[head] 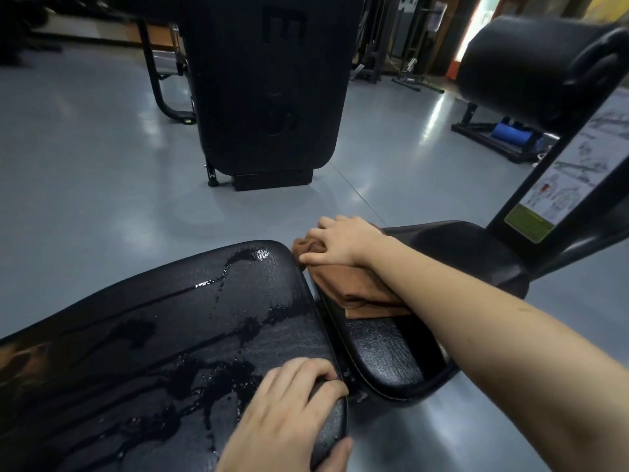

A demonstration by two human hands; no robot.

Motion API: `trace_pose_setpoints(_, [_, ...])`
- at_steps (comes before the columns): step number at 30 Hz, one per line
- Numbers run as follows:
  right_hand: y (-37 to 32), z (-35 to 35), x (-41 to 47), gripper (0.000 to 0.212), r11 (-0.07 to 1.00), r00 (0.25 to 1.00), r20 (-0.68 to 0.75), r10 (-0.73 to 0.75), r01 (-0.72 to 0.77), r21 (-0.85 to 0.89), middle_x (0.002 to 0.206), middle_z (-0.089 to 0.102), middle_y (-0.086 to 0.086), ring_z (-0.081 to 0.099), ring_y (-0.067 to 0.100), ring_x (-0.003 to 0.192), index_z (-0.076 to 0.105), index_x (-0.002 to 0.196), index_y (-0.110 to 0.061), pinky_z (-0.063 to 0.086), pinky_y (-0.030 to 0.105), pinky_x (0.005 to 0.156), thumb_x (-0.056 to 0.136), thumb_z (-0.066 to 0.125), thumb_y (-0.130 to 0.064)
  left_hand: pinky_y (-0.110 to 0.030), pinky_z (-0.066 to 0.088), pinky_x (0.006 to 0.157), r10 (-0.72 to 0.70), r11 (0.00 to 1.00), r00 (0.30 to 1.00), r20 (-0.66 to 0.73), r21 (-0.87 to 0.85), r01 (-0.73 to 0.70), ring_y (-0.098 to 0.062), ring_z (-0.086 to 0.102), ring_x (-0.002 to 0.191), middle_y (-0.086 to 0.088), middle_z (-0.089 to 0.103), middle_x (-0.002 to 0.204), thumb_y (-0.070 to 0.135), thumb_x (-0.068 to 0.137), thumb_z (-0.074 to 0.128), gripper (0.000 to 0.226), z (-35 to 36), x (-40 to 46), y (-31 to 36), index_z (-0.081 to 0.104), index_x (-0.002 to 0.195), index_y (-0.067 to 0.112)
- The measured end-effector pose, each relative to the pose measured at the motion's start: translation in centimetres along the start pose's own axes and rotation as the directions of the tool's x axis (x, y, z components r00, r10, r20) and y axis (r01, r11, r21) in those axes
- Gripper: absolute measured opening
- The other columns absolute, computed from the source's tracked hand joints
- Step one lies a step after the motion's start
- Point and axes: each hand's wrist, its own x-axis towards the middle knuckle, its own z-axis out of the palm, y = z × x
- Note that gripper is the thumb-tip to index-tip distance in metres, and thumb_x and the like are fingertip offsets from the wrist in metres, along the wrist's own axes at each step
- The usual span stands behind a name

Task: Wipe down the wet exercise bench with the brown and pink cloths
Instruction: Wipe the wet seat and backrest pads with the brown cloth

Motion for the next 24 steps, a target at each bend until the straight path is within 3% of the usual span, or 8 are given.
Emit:
trace_pose_setpoints(6, [0.5,0.1,-0.3,0.071,0.999,0.999,0.007,-0.035,0.035,0.016,0.135,0.049,0.001,0.050,0.029,0.120,0.047,0.137,-0.036,0.041,0.045,0.098,0.087,0.028,-0.082,-0.021,0.034,0.094,-0.009,1.000,1.000,0.001,-0.004,0.009,-0.007,0.053,0.110,0.015,0.054,0.114,0.059,0.075,0.067,0.042,-0.2,0.0,0.1,0.063,0.110,0.035])
trace_pose_setpoints(9, [0.8,0.2,-0.7,0.080,1.000,1.000,0.001,-0.001,0.001,0.021,0.135,0.049,0.004,0.050,0.030,0.122,0.044,0.142,-0.035,0.041,0.046,0.100,0.084,0.024,-0.086,-0.019,0.031,0.095,-0.016,1.000,1.000,0.019,-0.011,0.016,-0.006,0.051,0.111,0.016,0.053,0.114,0.059,0.074,0.068,0.043,-0.3,0.0,0.1,0.063,0.110,0.035])
trace_pose_setpoints(12, [1.8,0.2,-1.4,0.089,0.995,0.997,0.005,0.078,-0.078,0.062,0.132,0.050,0.007,0.051,0.032,0.123,0.043,0.144,-0.031,0.043,0.047,0.100,0.080,0.022,-0.089,-0.018,0.030,0.096,-0.019,1.000,0.999,0.026,-0.018,0.019,-0.005,0.051,0.111,0.016,0.053,0.114,0.058,0.071,0.070,0.046,-0.4,0.0,0.1,0.063,0.110,0.035])
trace_pose_setpoints(24, [11.6,1.0,-8.5,0.073,0.910,0.914,0.002,0.406,-0.404,0.097,0.122,0.058,0.005,0.056,0.027,0.119,0.053,0.138,-0.033,0.042,0.042,0.093,0.092,0.021,-0.080,-0.016,0.026,0.101,-0.038,0.999,0.998,0.048,-0.022,0.039,-0.003,0.048,0.113,0.017,0.052,0.118,0.060,0.072,0.069,0.047,0.0,-0.3,-0.1,0.062,0.113,0.037])
